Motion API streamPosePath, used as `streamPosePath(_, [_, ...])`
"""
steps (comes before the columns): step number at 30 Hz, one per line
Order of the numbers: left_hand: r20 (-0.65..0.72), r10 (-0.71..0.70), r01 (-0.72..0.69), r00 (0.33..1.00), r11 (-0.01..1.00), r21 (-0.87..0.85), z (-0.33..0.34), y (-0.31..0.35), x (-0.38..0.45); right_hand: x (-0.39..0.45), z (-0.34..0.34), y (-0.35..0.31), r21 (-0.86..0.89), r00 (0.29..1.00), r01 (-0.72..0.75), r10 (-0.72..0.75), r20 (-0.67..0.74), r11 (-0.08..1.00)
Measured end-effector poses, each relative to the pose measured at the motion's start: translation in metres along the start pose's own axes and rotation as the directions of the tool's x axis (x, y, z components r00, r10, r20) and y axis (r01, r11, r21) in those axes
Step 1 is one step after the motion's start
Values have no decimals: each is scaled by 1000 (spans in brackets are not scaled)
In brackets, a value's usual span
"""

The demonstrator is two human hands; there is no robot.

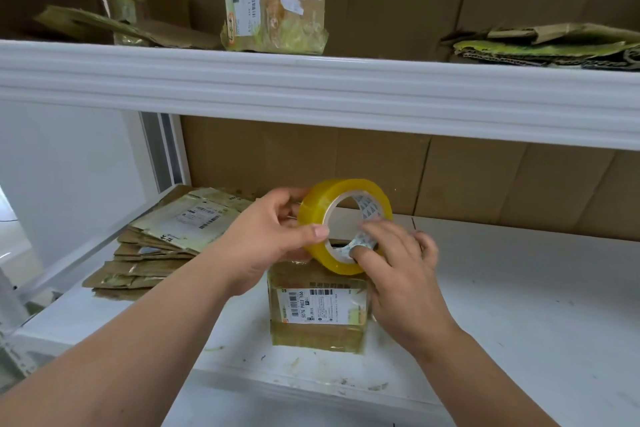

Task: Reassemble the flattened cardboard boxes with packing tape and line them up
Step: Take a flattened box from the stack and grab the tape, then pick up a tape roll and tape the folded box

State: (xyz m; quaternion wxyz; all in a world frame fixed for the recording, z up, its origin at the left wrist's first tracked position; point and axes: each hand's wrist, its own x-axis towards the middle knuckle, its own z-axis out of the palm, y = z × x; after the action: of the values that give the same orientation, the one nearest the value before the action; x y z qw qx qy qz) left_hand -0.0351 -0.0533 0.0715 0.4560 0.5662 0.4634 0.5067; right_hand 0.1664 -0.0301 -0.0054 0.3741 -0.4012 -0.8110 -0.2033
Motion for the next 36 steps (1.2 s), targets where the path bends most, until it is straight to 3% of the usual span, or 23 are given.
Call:
streamPosePath(2, [1,12,-12,1000,1000,13,2,-2,-4,-1,-1,0,143,987,-132,144,-74,981])
streamPosePath(3, [10,13,-13,1000,1000,10,3,-3,-5,1,-6,-1,298,960,-244,274,-62,923])
streamPosePath(4, [25,12,-12,1000,1000,-6,3,-4,-7,3,-10,-2,505,916,-352,401,13,788])
streamPosePath(6, [65,11,-6,998,997,-72,2,-6,-9,11,-18,2,798,785,-516,545,295,312])
streamPosePath(7, [84,11,-2,996,994,-111,3,-7,-9,15,-22,5,824,731,-558,531,429,101])
streamPosePath(8, [103,13,2,995,989,-146,3,-8,-10,18,-24,8,821,709,-571,489,509,-27])
streamPosePath(11, [155,8,22,988,981,-193,2,-7,-10,19,-26,13,842,733,-522,434,524,-134])
streamPosePath(15, [162,-23,46,987,989,-138,-1,-5,-11,22,-32,12,891,802,-423,389,454,-167])
streamPosePath(18, [173,-52,65,984,996,-68,-5,-1,-12,25,-38,10,911,832,-383,374,411,-150])
streamPosePath(20, [153,-39,46,987,998,-39,-5,5,-15,23,-43,9,918,849,-390,357,389,-74])
streamPosePath(23, [46,33,-34,998,999,30,3,21,-19,19,-49,7,905,870,-408,349,347,117])
streamPosePath(28, [-66,185,-131,981,869,476,28,41,-19,22,-60,2,782,935,-300,331,127,547])
streamPosePath(31, [-76,209,-138,975,836,532,44,46,-20,23,-58,4,635,961,-205,277,-15,745])
streamPosePath(36, [-239,208,-61,949,860,507,62,46,-17,24,-56,6,369,980,-85,144,-137,926])
